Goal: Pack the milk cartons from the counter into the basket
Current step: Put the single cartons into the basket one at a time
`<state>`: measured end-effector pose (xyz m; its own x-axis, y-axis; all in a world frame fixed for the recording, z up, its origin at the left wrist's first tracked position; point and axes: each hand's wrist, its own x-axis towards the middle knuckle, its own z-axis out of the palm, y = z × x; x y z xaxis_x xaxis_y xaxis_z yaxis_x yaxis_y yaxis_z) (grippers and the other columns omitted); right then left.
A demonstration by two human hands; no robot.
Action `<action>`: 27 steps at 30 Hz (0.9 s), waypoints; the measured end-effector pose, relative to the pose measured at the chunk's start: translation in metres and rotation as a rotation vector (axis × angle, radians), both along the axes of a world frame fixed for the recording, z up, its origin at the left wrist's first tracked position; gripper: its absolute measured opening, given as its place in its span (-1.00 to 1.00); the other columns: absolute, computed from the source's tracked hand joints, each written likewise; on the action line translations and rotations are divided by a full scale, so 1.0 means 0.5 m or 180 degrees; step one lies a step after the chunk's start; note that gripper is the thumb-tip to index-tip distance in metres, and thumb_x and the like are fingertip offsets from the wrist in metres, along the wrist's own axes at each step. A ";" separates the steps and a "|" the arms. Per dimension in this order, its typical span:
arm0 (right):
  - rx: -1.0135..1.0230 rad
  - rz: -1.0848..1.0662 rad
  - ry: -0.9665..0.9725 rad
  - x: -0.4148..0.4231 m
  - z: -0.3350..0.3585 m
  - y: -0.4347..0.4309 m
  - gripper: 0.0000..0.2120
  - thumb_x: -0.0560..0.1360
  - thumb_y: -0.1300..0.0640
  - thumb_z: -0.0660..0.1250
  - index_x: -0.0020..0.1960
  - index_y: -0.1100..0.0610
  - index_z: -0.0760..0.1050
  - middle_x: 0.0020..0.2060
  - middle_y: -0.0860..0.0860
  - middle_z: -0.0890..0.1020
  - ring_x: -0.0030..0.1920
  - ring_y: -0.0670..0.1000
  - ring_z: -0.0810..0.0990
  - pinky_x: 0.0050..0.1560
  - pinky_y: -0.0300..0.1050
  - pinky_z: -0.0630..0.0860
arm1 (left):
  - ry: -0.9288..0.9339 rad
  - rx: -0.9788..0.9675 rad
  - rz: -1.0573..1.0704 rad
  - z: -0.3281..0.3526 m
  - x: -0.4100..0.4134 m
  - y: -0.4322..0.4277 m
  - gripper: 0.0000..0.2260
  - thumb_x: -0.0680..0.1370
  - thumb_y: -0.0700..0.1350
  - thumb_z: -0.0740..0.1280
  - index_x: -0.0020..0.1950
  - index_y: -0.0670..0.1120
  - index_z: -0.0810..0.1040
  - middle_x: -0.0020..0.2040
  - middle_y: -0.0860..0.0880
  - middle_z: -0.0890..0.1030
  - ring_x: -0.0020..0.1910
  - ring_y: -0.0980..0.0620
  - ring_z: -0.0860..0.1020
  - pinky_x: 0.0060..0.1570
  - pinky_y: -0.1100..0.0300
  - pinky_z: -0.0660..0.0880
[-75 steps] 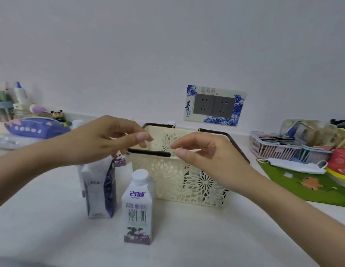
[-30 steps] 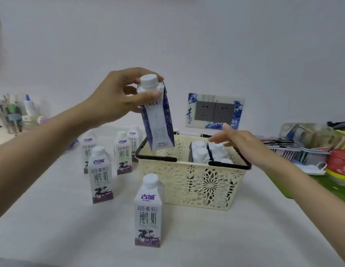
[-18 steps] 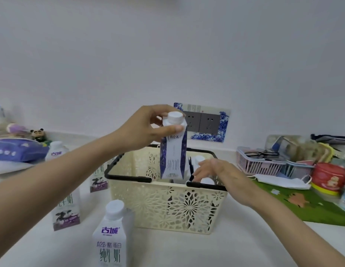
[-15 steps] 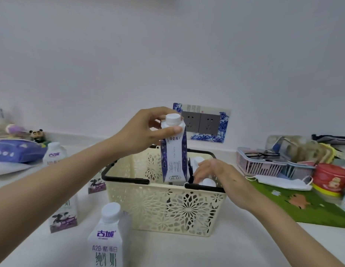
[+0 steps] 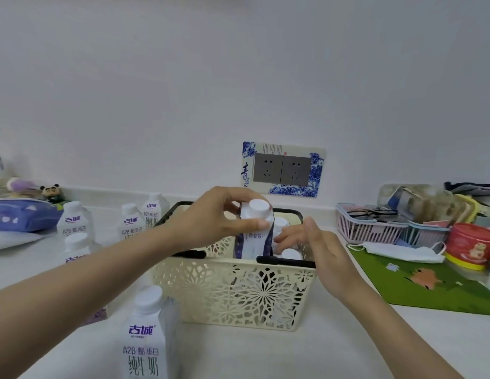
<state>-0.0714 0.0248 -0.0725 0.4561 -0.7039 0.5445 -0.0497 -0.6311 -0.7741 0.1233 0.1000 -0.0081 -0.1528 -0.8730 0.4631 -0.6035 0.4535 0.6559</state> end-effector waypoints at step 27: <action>-0.0288 -0.0361 0.0247 -0.045 -0.008 0.008 -0.31 0.40 -0.49 -0.11 -0.15 -0.12 0.67 -0.06 -0.25 0.65 0.07 -0.21 0.57 0.16 -0.38 0.34 | -0.1568 0.3026 0.0783 0.013 0.011 0.006 -0.23 0.46 0.43 -0.16 0.47 0.00 0.33 0.49 0.00 0.33 0.49 -0.02 0.23 0.47 0.00 0.01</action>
<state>-0.0938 0.0287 -0.0767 0.4195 -0.7030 0.5743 -0.1821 -0.6850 -0.7054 0.1287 0.1028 -0.0015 0.0908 -0.8732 -0.4787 -0.8999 -0.2779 0.3362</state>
